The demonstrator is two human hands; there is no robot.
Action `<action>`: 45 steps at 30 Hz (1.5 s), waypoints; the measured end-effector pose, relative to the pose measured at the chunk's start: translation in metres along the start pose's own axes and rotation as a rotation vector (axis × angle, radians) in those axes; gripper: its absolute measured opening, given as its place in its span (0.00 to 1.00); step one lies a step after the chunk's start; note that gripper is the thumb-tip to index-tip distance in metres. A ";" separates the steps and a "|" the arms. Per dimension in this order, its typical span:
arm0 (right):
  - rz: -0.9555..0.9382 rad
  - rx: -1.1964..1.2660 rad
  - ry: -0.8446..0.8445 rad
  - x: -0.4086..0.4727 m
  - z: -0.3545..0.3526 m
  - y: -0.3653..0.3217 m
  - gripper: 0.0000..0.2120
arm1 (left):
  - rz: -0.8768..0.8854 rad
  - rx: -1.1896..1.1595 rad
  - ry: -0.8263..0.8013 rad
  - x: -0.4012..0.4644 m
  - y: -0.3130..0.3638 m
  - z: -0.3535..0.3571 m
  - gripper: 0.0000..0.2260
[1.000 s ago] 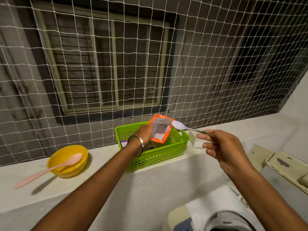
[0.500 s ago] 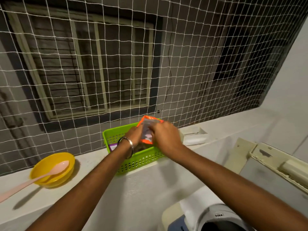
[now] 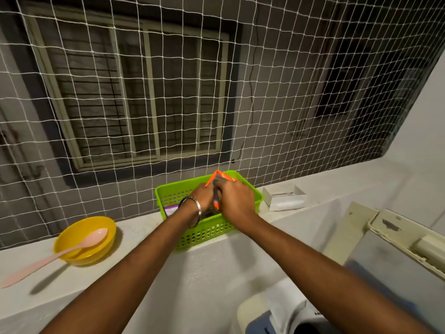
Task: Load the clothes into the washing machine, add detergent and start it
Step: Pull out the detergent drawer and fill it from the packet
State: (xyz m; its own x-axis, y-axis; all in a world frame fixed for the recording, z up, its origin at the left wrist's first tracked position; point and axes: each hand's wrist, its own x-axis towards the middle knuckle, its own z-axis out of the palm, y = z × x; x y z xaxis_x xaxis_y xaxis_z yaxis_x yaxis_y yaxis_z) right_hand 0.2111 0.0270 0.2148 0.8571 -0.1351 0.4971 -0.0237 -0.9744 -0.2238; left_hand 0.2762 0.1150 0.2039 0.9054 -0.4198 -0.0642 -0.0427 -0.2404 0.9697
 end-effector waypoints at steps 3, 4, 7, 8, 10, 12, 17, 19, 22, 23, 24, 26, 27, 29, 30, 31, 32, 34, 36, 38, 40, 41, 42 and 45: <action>0.032 0.013 0.002 0.002 0.002 -0.002 0.10 | -0.021 -0.057 0.038 0.009 -0.008 -0.001 0.22; 0.043 0.032 0.005 0.002 0.002 -0.003 0.11 | -0.025 -0.058 0.045 0.011 -0.010 -0.001 0.22; 0.105 0.141 -0.002 0.000 0.001 -0.004 0.11 | -0.013 -0.074 0.042 0.015 -0.012 -0.001 0.21; 0.122 0.163 -0.015 0.000 0.001 -0.004 0.11 | -0.004 -0.075 0.044 0.015 -0.012 -0.001 0.22; 0.121 0.165 -0.043 0.000 0.003 -0.006 0.11 | -0.008 -0.074 0.049 0.018 -0.014 -0.001 0.23; 0.121 0.155 -0.042 0.000 0.004 -0.008 0.11 | -0.017 -0.088 0.047 0.016 -0.015 -0.002 0.24; 0.178 0.185 -0.078 0.005 0.010 -0.007 0.10 | -0.028 -0.099 0.062 0.017 -0.013 -0.003 0.24; 0.228 0.194 -0.139 0.011 0.012 -0.004 0.09 | -0.036 -0.088 0.044 0.020 -0.014 -0.003 0.24; 0.271 0.227 -0.195 0.017 0.014 0.002 0.09 | -0.035 -0.065 0.018 0.027 -0.019 -0.005 0.23; 0.288 0.248 -0.201 0.018 0.014 0.003 0.09 | -0.045 -0.065 0.002 0.029 -0.020 -0.006 0.22; 0.311 0.278 -0.205 0.019 0.015 0.004 0.10 | -0.037 -0.071 -0.024 0.026 -0.017 -0.007 0.19; 0.346 0.354 -0.204 0.020 0.018 0.007 0.12 | 0.025 -0.073 -0.090 0.023 -0.015 -0.010 0.12; 0.357 0.387 -0.200 0.020 0.019 0.008 0.14 | 0.055 -0.091 -0.117 0.020 -0.014 -0.011 0.13; 0.364 0.431 -0.197 0.020 0.020 0.010 0.18 | 0.095 -0.079 -0.141 0.016 -0.012 -0.011 0.15; 0.359 0.449 -0.203 0.020 0.020 0.011 0.19 | 0.120 -0.051 -0.138 0.013 -0.012 -0.012 0.15; 0.349 0.469 -0.209 0.020 0.020 0.011 0.20 | 0.142 -0.020 -0.137 0.011 -0.010 -0.011 0.16; 0.347 0.486 -0.213 0.020 0.021 0.012 0.21 | 0.159 0.018 -0.143 0.014 -0.011 -0.011 0.19; 0.366 0.522 -0.203 0.020 0.023 0.015 0.19 | 0.143 0.067 -0.132 0.013 -0.007 -0.011 0.21; 0.380 0.574 -0.205 0.019 0.024 0.015 0.13 | 0.122 0.139 -0.118 0.017 -0.007 -0.010 0.15; 0.392 0.623 -0.233 0.017 0.023 0.013 0.12 | 0.094 0.165 -0.045 0.021 -0.008 -0.009 0.17; 0.410 0.662 -0.249 0.016 0.021 0.012 0.12 | 0.070 0.181 0.013 0.024 -0.009 -0.007 0.18; 0.422 0.687 -0.248 0.015 0.019 0.012 0.11 | 0.054 0.184 0.017 0.024 -0.009 -0.006 0.18; 0.437 0.720 -0.252 0.015 0.016 0.012 0.11 | 0.047 0.191 0.012 0.025 -0.010 -0.006 0.18; 0.471 0.822 -0.284 0.014 0.010 0.013 0.13 | 0.049 0.153 0.029 0.022 -0.010 -0.006 0.20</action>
State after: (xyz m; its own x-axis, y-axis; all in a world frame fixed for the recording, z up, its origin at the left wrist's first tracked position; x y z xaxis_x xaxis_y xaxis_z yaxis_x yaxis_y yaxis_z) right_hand 0.2281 0.0138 0.2108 0.9461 -0.3236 0.0123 -0.1212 -0.3892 -0.9131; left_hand 0.2988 0.1130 0.1946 0.9126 -0.4088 -0.0090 -0.1483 -0.3515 0.9244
